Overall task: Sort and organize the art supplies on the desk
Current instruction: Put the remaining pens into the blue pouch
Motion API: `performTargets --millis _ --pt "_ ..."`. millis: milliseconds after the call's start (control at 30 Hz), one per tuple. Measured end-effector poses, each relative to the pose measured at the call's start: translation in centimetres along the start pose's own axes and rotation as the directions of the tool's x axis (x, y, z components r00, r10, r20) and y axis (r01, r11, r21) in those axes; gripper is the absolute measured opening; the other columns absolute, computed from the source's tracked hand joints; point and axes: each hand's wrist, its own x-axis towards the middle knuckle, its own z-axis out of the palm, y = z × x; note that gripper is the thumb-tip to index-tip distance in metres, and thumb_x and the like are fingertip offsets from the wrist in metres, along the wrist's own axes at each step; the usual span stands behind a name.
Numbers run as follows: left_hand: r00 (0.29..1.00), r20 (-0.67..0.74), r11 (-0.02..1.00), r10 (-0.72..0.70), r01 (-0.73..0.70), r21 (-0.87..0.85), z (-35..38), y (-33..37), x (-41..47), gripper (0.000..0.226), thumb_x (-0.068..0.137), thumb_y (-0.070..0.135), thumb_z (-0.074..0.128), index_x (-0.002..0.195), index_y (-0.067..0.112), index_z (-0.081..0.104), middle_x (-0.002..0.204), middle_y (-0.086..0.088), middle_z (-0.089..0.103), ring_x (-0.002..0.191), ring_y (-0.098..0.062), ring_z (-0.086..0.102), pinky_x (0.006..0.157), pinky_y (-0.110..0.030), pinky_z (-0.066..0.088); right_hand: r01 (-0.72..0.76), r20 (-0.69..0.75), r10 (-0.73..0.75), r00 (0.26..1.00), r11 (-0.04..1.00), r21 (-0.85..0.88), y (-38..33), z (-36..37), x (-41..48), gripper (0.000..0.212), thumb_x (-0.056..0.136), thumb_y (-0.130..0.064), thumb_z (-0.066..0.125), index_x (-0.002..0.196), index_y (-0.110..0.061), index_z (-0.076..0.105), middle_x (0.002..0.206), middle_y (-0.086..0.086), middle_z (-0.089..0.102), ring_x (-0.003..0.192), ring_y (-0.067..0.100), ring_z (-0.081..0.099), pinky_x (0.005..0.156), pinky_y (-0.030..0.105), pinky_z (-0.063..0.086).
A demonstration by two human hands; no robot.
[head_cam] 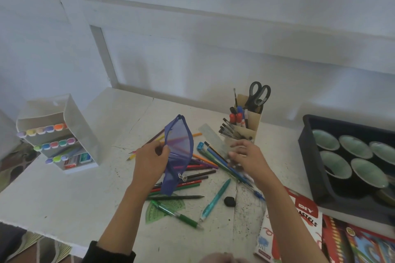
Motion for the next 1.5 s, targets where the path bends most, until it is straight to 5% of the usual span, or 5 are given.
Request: performTargets --millis 367,700,1000,1267,1500 --pt "0.998 -0.028 0.999 0.05 -0.05 -0.006 0.0 0.2 -0.7 0.03 0.09 0.016 0.055 0.062 0.005 0.054 0.05 -0.001 0.046 0.048 -0.013 0.037 0.051 -0.029 0.034 0.279 0.307 -0.198 0.931 0.927 -0.249 -3.5 8.8 -0.2 0.033 0.098 -0.021 0.045 0.129 -0.021 0.054 0.115 0.001 0.062 0.101 0.011 0.058 0.09 0.03 0.049" --pt "0.998 -0.053 1.0 -0.024 0.024 0.007 -0.2 -0.9 -1.0 0.032 0.092 0.015 0.051 0.06 0.013 0.049 0.054 -0.003 0.051 0.051 -0.016 0.043 0.05 -0.028 0.032 -0.028 -0.166 -0.112 0.98 0.746 -0.665 4.6 0.3 2.1 0.025 0.095 -0.012 0.049 0.113 -0.004 0.064 0.113 0.01 0.064 0.101 0.021 0.06 0.086 0.025 0.045" --pt "1.0 -0.031 1.0 0.0 -0.001 -0.027 0.1 -0.8 -1.0 0.033 0.09 0.012 0.052 0.058 0.017 0.05 0.051 0.001 0.049 0.049 -0.012 0.041 0.052 -0.028 0.033 -0.137 -0.235 -0.094 0.967 0.588 -0.797 7.8 -0.1 3.3 0.012 0.089 -0.027 0.06 0.097 -0.019 0.066 0.101 0.001 0.06 0.095 0.018 0.052 0.081 0.038 0.052" --pt "1.0 -0.007 0.999 -0.012 0.012 -0.037 0.3 -1.3 -0.8 0.028 0.092 0.014 0.052 0.065 0.008 0.057 0.057 -0.007 0.056 0.051 -0.016 0.045 0.053 -0.029 0.038 -0.021 -0.098 -0.015 0.995 0.934 -0.357 3.0 -0.3 0.5 0.013 0.083 -0.021 0.07 0.092 -0.018 0.061 0.084 -0.003 0.065 0.074 0.006 0.058 0.057 0.017 0.043" --pt "0.999 0.036 1.0 0.001 0.0 -0.026 0.8 -0.6 -0.9 0.031 0.093 0.016 0.051 0.062 0.017 0.054 0.055 0.003 0.052 0.052 -0.015 0.044 0.052 -0.027 0.032 0.064 0.236 -0.002 0.972 0.965 -0.256 -2.2 3.1 -0.9 0.017 0.082 -0.023 0.071 0.096 -0.018 0.065 0.078 0.001 0.067 0.065 0.007 0.059 0.053 0.015 0.045"
